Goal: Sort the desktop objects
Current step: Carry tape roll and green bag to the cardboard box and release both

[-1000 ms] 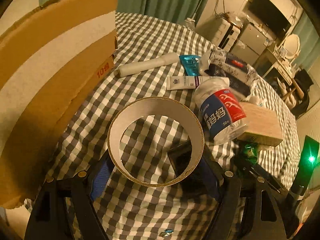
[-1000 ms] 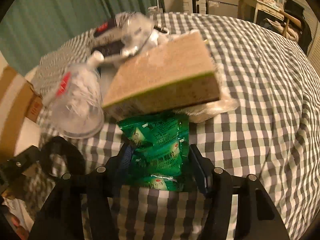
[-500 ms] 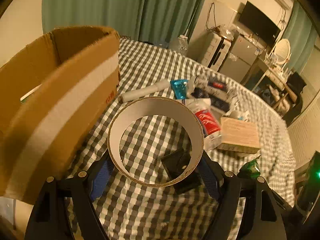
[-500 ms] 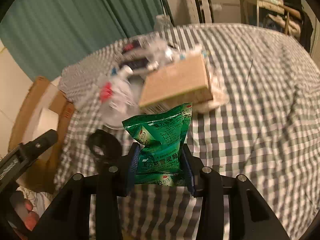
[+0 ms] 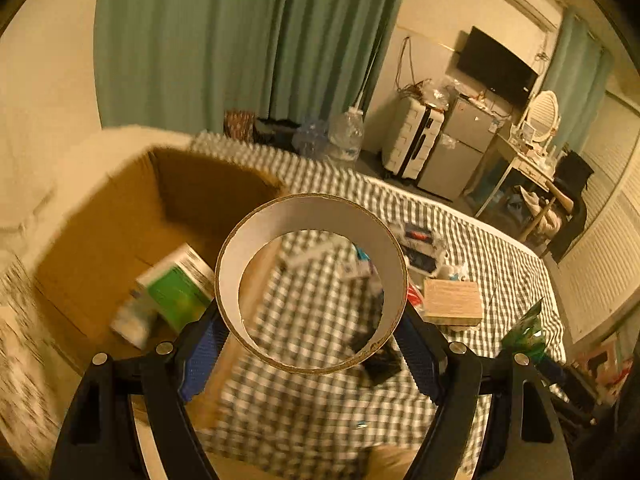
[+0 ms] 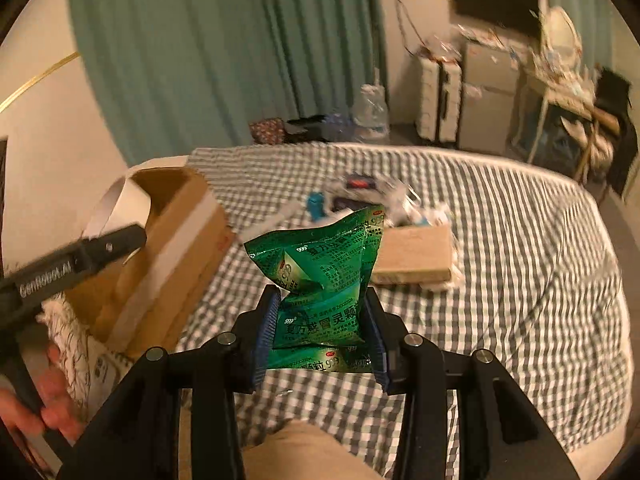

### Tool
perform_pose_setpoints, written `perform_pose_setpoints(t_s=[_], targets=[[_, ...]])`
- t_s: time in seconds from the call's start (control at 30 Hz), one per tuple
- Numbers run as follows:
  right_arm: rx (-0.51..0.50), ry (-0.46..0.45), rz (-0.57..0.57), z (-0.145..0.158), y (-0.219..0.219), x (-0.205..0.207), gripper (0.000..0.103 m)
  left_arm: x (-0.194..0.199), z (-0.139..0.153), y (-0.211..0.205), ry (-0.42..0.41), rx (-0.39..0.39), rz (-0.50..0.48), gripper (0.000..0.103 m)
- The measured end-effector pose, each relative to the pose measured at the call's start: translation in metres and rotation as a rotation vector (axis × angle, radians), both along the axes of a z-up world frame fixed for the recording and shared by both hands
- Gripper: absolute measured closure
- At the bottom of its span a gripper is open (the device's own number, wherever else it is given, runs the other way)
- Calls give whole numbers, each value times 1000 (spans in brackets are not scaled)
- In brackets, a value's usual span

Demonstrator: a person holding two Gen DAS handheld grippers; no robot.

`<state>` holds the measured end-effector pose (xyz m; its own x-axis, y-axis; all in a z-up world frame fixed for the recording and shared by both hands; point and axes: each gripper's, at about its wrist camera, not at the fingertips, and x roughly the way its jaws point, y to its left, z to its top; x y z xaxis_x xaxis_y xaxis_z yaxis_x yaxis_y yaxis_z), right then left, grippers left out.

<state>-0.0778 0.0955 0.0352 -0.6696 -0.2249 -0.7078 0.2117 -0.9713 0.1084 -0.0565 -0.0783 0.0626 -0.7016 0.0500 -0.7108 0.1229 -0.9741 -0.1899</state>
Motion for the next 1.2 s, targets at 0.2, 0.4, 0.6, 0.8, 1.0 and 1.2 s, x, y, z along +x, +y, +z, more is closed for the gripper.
perform_pose_setpoints(t_s=[0.2, 0.4, 0.6, 0.8, 1.0, 1.2], targets=[[-26, 69, 113, 51, -54, 15, 63, 23, 38, -61, 50, -100, 11, 21], [-53, 103, 254, 93, -121, 22, 63, 41, 65, -114, 109, -181, 19, 21], [-61, 89, 340, 104, -185, 10, 63, 43, 70, -143, 114, -242, 21, 21], [-83, 39, 377, 88, -224, -13, 62, 34, 38, -159, 67, -207, 3, 21], [-78, -66, 368, 42, -237, -59, 62, 10, -5, -174, 1, -171, -5, 21], [-98, -141, 345, 3, -240, -93, 62, -13, -40, -183, -46, -157, -13, 21]])
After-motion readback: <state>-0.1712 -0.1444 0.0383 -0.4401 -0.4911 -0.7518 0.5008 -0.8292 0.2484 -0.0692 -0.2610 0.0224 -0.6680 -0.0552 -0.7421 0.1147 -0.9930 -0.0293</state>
